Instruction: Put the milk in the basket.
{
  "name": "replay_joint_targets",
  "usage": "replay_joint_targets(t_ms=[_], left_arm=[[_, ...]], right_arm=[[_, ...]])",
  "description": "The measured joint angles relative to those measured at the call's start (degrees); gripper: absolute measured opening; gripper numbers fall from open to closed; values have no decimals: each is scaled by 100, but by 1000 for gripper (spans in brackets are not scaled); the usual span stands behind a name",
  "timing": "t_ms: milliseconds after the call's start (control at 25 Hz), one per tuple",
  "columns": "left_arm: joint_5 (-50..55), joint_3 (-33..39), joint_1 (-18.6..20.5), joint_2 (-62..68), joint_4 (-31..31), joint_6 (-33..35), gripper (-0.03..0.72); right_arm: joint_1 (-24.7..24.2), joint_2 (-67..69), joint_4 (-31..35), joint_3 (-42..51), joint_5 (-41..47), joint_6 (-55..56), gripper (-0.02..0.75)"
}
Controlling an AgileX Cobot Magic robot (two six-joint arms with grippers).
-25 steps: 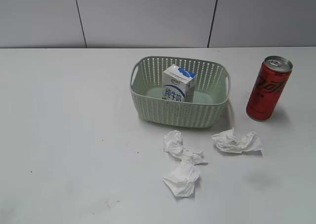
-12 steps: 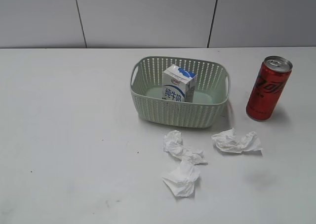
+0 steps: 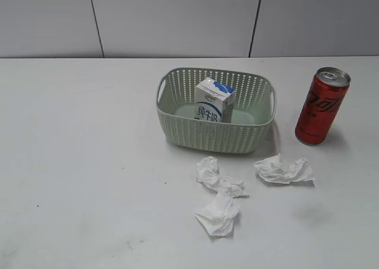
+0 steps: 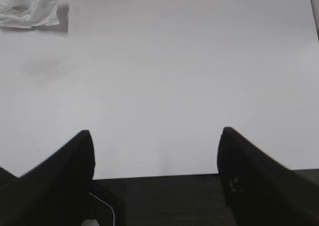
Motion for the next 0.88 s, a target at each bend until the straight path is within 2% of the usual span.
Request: replay_joint_targets(t_ms=[400, 880], left_arm=[[0, 0, 0, 0, 0, 0, 462], [0, 0, 0, 0, 0, 0, 462]], right_arm=[[0, -1240, 0, 0, -6, 0, 592], [0, -2025, -20, 0, 0, 0, 588]])
